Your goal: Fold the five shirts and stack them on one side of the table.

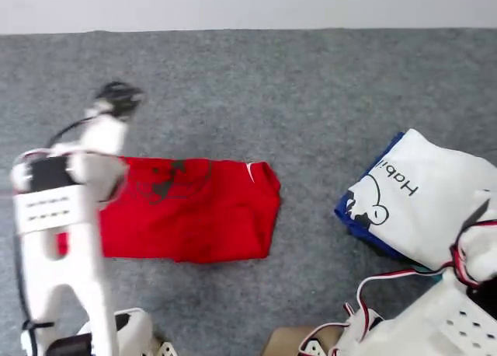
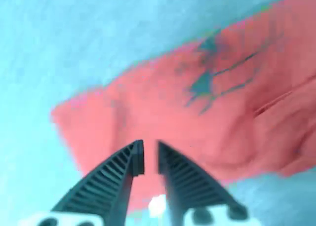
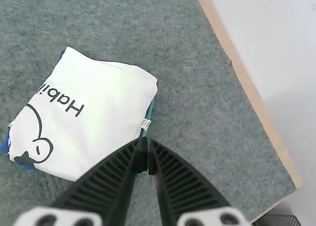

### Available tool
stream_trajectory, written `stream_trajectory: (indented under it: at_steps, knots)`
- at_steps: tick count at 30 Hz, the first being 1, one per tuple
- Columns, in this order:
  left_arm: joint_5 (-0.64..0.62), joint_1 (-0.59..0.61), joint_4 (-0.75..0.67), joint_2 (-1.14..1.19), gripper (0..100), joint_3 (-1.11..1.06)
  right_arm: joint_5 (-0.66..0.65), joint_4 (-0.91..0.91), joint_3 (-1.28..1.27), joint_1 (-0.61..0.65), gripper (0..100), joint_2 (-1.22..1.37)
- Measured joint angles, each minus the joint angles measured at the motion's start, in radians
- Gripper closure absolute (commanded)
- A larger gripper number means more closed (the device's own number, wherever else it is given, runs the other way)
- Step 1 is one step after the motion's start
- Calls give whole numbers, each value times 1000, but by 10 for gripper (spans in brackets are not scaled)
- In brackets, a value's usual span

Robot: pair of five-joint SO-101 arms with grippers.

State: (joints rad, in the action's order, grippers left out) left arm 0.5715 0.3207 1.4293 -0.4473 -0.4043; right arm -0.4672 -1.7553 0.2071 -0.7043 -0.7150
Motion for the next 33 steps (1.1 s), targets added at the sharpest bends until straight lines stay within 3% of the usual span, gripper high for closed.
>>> stream_trajectory:
  at_steps: [5, 8, 14, 25, 33]
  knots:
    - [124, 262, -84, 0, 783, -61, 0, 0, -71, 0, 990, 0]
    - [187, 330, -175, 9, 782, -118, 0, 0, -86, 0, 990, 0]
    - [158, 382, -219, 238, 782, -25, 0, 0, -87, 0, 990, 0]
    - [66, 402, -2, 842, 785, 531, 0, 0, -87, 0, 990, 0]
    - [41, 402, 18, 1100, 784, 753, -2, 0, -87, 0, 990, 0]
